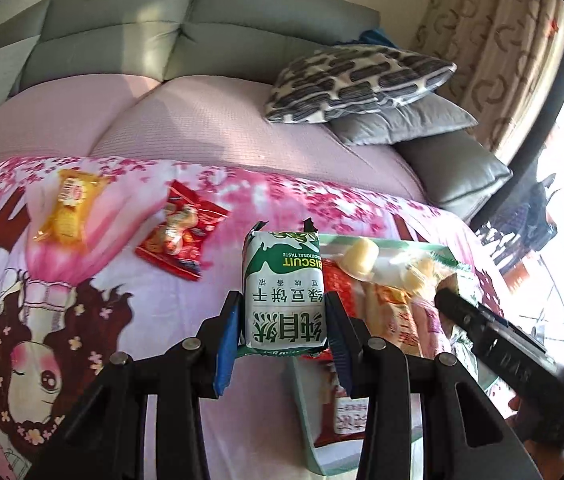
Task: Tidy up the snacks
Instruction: 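Carry both held biscuit packs over the tray, then lower both biscuit packs into the tray and open both grippers, then move both open grippers from the tray back to the remaining snacks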
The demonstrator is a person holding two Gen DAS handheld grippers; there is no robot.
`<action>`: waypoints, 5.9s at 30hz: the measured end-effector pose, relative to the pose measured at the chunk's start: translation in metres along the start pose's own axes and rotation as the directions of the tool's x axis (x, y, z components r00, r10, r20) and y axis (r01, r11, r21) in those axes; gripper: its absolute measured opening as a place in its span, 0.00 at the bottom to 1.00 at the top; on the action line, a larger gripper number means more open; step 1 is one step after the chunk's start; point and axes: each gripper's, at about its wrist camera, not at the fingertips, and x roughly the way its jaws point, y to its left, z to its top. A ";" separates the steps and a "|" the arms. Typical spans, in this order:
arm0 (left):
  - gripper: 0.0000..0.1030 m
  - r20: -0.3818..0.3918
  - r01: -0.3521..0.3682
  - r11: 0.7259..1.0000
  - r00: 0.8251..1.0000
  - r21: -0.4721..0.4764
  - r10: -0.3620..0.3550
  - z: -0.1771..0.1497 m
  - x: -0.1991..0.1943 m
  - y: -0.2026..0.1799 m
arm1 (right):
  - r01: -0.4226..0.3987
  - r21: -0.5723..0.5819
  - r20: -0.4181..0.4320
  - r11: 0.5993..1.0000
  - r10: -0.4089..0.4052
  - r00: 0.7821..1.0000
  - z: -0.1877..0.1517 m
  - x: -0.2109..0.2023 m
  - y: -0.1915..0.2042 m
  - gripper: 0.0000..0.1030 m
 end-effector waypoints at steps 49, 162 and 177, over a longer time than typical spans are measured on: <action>0.39 -0.082 -0.043 0.999 0.996 -0.003 0.042 -0.006 0.040 -0.014 | 0.003 0.010 -0.096 1.000 -0.002 0.995 -0.015 0.046 -0.017 0.52; 1.00 0.021 -0.457 0.865 0.882 -0.204 0.471 0.047 0.002 0.182 | -0.246 -0.225 -0.017 0.943 0.249 0.968 0.002 0.079 0.168 1.00; 1.00 -0.019 -0.399 0.895 0.915 -0.200 0.403 0.062 0.036 0.197 | -0.203 -0.226 -0.064 0.953 0.194 0.979 0.005 0.125 0.188 0.97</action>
